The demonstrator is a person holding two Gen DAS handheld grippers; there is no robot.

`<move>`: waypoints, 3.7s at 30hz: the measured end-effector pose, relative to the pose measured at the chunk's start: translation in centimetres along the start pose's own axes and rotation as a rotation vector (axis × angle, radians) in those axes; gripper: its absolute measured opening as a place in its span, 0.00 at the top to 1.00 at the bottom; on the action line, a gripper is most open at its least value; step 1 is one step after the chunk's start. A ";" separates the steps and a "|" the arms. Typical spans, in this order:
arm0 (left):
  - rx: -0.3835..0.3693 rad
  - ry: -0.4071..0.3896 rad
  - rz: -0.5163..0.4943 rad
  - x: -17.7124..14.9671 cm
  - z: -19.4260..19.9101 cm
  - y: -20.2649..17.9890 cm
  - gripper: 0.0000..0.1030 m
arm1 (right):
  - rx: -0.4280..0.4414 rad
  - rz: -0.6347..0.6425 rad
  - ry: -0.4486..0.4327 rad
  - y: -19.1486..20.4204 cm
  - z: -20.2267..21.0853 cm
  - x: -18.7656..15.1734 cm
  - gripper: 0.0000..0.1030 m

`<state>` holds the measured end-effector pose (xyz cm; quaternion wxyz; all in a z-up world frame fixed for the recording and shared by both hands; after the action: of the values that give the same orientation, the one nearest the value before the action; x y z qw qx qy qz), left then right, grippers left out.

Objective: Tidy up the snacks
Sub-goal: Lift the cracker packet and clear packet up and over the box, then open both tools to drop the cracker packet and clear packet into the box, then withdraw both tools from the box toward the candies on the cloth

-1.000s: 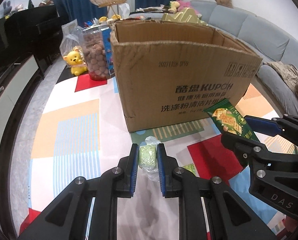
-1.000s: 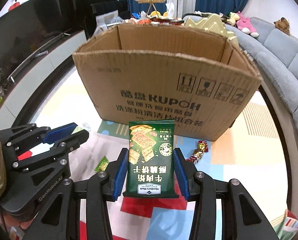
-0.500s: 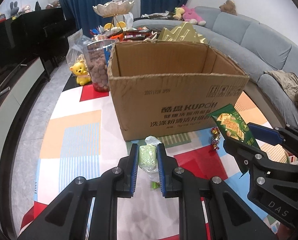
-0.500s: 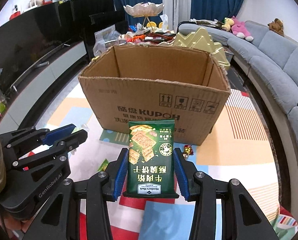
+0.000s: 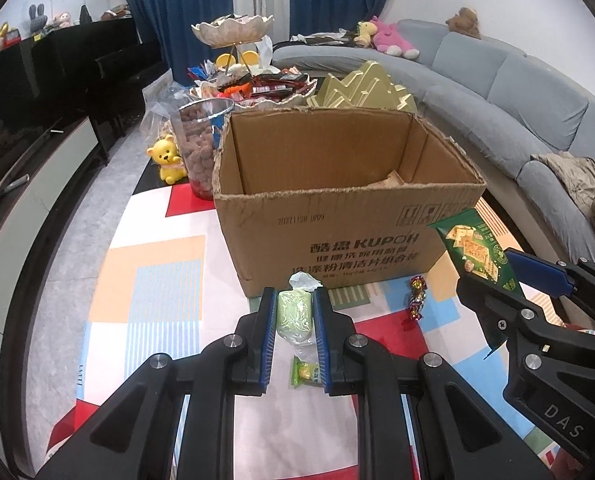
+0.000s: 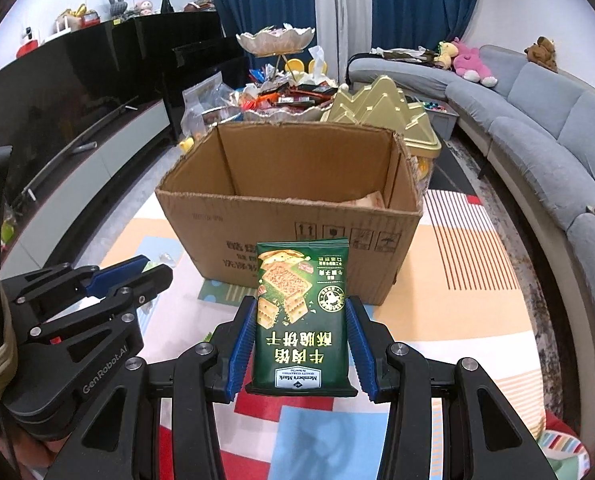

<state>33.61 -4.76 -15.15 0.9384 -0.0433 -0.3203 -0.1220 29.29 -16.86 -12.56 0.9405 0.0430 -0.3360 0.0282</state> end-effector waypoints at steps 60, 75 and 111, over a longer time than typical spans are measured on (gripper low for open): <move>0.012 -0.033 0.074 12.9 -4.2 1.0 0.80 | -0.019 0.021 -0.106 -3.0 -3.2 13.2 0.56; 0.049 -0.039 0.088 12.4 -3.1 2.2 0.39 | -0.060 0.011 -0.130 -4.3 -2.1 13.4 0.33; 0.067 -0.087 0.078 8.2 4.8 0.7 0.33 | -0.063 0.014 -0.168 -3.7 4.5 9.5 0.29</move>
<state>37.26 -4.96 -6.38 0.9285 -0.0297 -0.3629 -0.0724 34.08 -20.74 -3.31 0.9096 0.0135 -0.4148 0.0205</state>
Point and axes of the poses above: each gripper's, at about its wrist camera, not at the fingertips, and z roughly against the way its jaws point, y to its left, x to its top, the point moved 9 cm from there along -z, roughly the way its jaws point, and after that the axes turned 3 degrees about y, right-handed, at the moved point
